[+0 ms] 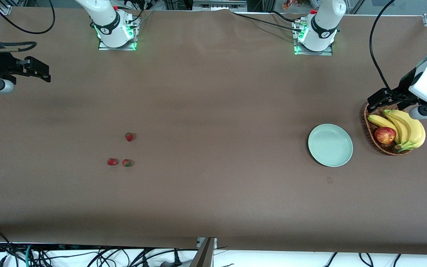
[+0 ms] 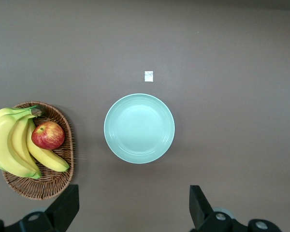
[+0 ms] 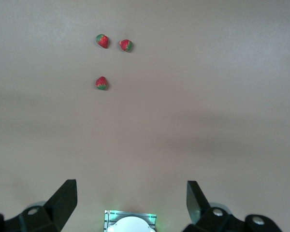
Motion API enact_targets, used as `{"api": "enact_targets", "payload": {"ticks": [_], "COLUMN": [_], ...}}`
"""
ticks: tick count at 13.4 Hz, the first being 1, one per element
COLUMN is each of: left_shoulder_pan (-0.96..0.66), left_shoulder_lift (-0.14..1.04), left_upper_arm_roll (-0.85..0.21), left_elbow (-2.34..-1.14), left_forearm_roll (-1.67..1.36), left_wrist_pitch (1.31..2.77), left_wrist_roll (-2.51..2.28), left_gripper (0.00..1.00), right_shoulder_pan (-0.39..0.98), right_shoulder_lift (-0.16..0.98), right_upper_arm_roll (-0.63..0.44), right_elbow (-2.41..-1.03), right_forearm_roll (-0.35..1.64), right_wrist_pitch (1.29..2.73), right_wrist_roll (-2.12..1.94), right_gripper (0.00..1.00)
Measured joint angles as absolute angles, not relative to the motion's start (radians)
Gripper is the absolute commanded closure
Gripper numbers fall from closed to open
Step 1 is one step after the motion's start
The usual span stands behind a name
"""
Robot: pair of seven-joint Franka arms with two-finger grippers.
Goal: Collect all strawberries into plate
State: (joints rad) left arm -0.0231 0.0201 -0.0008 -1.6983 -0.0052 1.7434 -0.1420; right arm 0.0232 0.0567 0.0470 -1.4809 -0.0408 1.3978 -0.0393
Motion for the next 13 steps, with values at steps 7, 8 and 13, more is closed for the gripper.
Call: {"api": "enact_targets", "payload": {"ticks": [7,8,13], "left_shoulder_pan": [-0.022,-0.022,-0.02], "left_shoulder_lift": [0.02,0.02,0.021], "left_upper_arm_roll": [0.0,0.0,0.0], "left_elbow": [-1.698,-1.698,-1.697], "left_forearm_roll": [-0.005,-0.005,-0.005], "left_wrist_pitch": [1.738,1.737,1.736], "left_wrist_roll": [-0.142,-0.142,-0.142], "left_gripper": [0.0,0.0,0.0], "right_shoulder_pan": [0.024,0.024,0.032], "right_shoulder_lift": [0.061,0.067,0.134], "right_upper_arm_roll": [0.052,0.053,0.063], "right_elbow": [-1.482,-1.483,-1.493], "right_forearm_roll": [-0.036,-0.036,-0.032], "right_wrist_pitch": [1.398,1.398,1.447], "right_wrist_roll": [-0.04,-0.04,-0.04], "right_gripper": [0.0,0.0,0.0]}}
